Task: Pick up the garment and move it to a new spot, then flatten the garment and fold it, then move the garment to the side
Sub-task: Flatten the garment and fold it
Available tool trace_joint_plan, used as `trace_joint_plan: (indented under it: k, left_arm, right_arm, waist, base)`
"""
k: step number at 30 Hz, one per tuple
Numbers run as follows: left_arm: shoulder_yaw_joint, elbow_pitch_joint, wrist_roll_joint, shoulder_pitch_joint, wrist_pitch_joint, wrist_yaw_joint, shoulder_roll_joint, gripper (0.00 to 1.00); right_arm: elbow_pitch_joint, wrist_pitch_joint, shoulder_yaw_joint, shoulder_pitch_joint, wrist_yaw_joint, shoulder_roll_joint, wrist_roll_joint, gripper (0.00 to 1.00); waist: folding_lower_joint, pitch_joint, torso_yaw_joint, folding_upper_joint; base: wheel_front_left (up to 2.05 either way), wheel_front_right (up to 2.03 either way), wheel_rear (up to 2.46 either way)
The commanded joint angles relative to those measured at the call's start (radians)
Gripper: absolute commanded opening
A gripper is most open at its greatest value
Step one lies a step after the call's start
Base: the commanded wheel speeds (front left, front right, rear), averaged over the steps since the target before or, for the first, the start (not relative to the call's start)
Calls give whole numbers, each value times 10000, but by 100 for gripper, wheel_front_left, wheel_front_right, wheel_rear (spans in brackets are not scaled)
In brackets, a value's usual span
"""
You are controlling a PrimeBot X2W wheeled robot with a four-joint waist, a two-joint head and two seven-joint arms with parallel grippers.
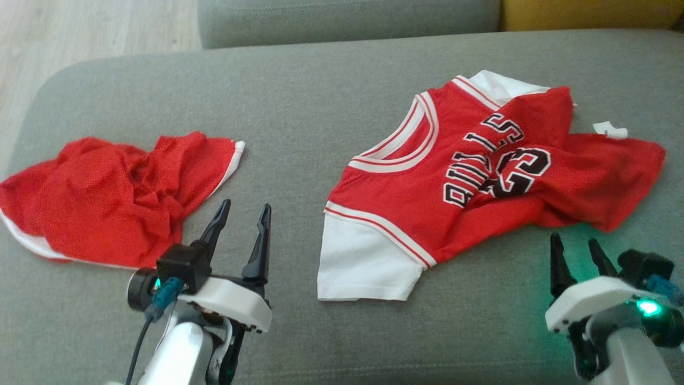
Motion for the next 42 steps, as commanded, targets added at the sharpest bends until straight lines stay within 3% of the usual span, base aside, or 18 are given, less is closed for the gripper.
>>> trace_joint_plan:
  k: [1, 8, 19, 20, 21, 22, 32, 42]
  left_arm:
    - [381, -391, 122, -444, -121, -21, 33, 100]
    - [507, -426, 198, -618, -121, -139, -23, 100]
    - [660, -436, 325, -847, -122, -232, -108, 100]
    - [681, -429, 333, -861, -122, -239, -111, 100]
    - [705, -420, 341, -875, -122, -245, -114, 100]
    - [734, -409, 345, -886, -122, -249, -117, 100]
    - [1098, -319, 271, -746, -122, -295, -161, 100]
    - [1243, -307, 182, -389, -122, -391, -286, 100]
  right_arm:
    - [-66, -79, 163, -581, 39, -53, 263, 100]
    - [1360, -197, 106, -1491, 39, -53, 1749, 100]
    - [2989, -987, -135, -2716, 39, -53, 1931, 100]
    - [3108, -1045, -139, -2803, 39, -53, 1944, 76]
    - [3222, -1102, -143, -2881, 39, -53, 1926, 13]
    - [3327, -1157, -150, -2951, 39, -53, 1878, 0]
    - [3409, -1388, -549, -2937, 39, -53, 819, 0]
    - [1260, 152, -898, -1911, 39, -347, -292, 0]
  waist:
    - [0, 161, 131, -1]
    - [0, 546, 342, -1]
    - [0, 1041, 449, -1]
    - [0, 1068, 450, -1]
    - [0, 1086, 449, -1]
    - [0, 1091, 444, -1]
    - [0, 615, -31, -1]
    - [0, 2, -496, -1]
  base:
    - [0, 0, 0]
    - [0, 0, 0]
    - [0, 0, 0]
    - [0, 0, 0]
    - [0, 0, 0]
    - [0, 0, 0]
    - [0, 0, 0]
    - [0, 0, 0]
